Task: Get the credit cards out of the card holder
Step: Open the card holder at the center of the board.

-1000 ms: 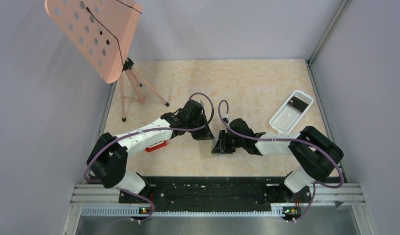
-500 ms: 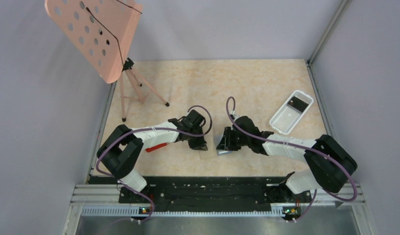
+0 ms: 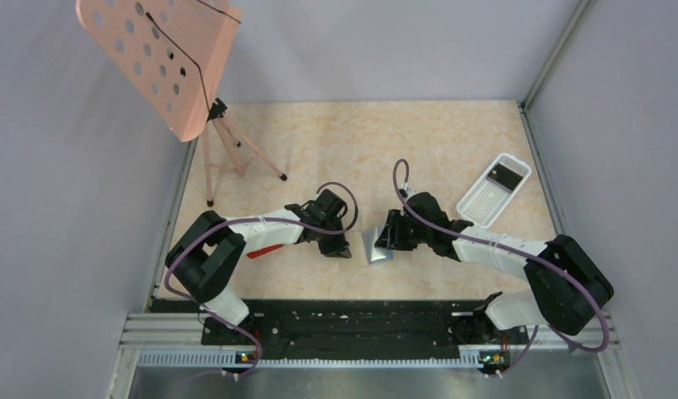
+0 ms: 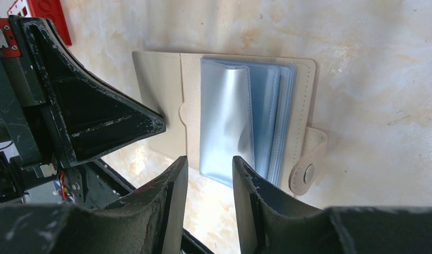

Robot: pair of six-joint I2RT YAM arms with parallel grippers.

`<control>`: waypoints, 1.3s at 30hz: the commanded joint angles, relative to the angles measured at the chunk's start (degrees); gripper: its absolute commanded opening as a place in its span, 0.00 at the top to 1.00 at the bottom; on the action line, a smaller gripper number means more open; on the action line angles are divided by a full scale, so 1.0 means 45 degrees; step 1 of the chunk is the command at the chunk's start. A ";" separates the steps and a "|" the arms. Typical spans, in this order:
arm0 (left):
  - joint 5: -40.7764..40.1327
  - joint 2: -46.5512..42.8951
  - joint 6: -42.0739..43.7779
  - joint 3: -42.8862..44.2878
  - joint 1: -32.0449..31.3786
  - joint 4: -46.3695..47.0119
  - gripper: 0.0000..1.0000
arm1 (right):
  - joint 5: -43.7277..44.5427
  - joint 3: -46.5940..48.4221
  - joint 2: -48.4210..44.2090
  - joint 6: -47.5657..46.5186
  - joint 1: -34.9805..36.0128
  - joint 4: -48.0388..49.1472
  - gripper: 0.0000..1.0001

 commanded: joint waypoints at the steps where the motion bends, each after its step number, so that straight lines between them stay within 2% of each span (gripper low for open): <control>1: -0.0120 -0.0030 -0.0066 -0.0329 -0.0038 0.0368 0.87 | 0.0426 0.0526 0.0235 -0.0447 -0.0117 0.0066 0.63; 15: 0.0092 0.0059 -0.0140 -0.0292 -0.0038 0.0497 0.87 | -0.0359 0.0546 0.0713 -0.0400 -0.0115 0.0607 0.62; 26: 0.0223 0.0082 -0.0177 -0.0315 -0.0040 0.0614 0.87 | -0.1926 0.0198 0.0521 0.0780 -0.0029 0.2163 0.63; 39: -0.0075 -0.0645 -0.0453 -0.0413 -0.0043 0.0349 0.87 | -0.2741 0.0360 0.1149 0.1826 0.0785 0.3587 0.62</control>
